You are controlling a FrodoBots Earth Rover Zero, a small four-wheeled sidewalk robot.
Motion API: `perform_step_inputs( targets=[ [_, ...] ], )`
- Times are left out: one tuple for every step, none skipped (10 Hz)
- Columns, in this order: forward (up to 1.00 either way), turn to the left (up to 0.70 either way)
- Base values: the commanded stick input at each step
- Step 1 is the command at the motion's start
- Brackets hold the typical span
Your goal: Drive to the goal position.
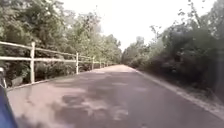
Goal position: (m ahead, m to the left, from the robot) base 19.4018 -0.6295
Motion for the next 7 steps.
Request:
perform_step_inputs(
  targets=[
    [0.7,0.0],
    [0.7,0.0],
    [0.7,0.0],
    [0.7,-0.02],
    [0.7,-0.1],
    [0.7,-0.04],
    [0.7,0.0]
  ],
)
